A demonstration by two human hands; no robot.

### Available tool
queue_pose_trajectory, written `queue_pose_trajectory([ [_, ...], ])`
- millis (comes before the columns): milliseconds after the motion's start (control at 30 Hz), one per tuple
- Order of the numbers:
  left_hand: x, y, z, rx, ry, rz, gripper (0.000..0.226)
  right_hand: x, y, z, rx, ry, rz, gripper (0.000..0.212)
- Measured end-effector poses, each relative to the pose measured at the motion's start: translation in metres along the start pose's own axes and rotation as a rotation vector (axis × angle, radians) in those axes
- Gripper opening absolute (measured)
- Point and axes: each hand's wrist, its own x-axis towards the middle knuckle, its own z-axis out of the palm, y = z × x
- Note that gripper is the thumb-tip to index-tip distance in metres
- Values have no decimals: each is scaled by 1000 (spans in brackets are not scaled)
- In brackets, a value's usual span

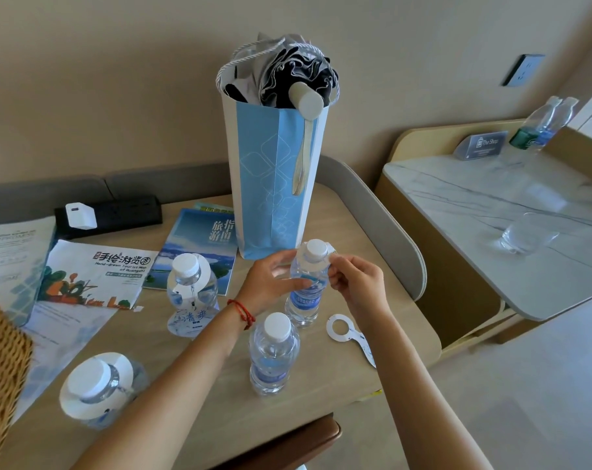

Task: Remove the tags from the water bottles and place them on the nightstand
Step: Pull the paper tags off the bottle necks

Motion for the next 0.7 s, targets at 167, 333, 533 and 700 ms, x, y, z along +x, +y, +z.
queue_pose_trajectory([
  [167,2,-2,-1,-2,-1,28,50,0,-5,3,93,-28,-10,26],
  [333,3,-5,-2,17,-3,44,49,2,-12,7,67,-40,-72,24],
  [533,2,-3,-2,-9,-19,46,52,7,-18,10,75,-125,-105,27],
  [700,2,-2,-1,-12,-22,48,49,12,-20,3,67,-112,-109,25],
])
